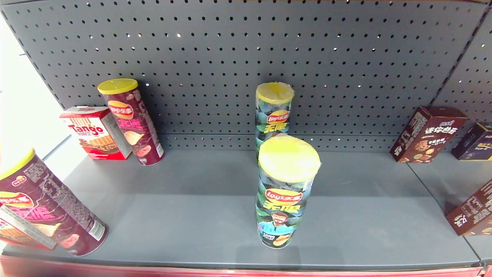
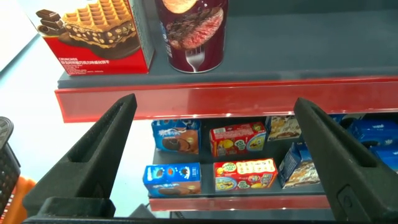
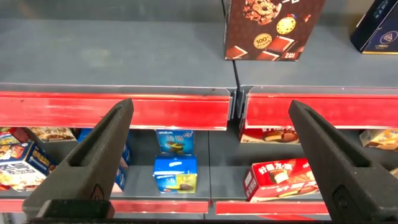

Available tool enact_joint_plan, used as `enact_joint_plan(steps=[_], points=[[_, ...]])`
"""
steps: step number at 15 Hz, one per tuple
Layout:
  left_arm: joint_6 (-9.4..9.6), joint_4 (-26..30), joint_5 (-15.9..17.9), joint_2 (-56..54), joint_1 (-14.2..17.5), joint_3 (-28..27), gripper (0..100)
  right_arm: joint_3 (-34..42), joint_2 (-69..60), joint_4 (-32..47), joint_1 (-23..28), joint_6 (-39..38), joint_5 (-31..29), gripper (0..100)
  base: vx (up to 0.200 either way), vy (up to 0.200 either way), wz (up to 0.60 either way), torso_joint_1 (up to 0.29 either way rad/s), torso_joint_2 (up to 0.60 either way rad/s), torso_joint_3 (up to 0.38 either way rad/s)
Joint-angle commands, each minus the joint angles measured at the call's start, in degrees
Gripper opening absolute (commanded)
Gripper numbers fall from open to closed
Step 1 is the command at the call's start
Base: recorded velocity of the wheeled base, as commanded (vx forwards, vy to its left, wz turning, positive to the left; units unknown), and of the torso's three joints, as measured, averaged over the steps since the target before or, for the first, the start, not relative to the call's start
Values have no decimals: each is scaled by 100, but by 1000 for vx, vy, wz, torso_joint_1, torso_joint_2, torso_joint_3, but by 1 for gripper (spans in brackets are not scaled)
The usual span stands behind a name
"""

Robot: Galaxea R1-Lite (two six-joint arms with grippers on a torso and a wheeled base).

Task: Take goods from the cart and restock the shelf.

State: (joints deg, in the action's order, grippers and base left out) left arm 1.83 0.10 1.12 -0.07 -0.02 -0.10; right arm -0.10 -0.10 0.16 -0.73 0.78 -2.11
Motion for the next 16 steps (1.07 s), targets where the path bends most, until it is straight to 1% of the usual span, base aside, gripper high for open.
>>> enact_joint_plan(steps=[1,2,12,13,16], points=[[11,-1,2,7,-6,10,100,1,10,2,3,1,0,100,0,-200,0,2,2,7],[-42,-1,-15,7,2,1,100,1,10,2,-6,1,0,100,0,0,0,0,0,0],[-60,-10,-24,7,-6,10,100,1,10,2,3,1,-9,100,0,0,0,0,0,0],[-60,-1,-24,7,2,1,100,1,10,2,3,1,-9,100,-200,0,0,7,2,2],[-42,-1,-7,7,2,10,100,1,10,2,-6,1,-9,100,0,0,0,0,0,0]])
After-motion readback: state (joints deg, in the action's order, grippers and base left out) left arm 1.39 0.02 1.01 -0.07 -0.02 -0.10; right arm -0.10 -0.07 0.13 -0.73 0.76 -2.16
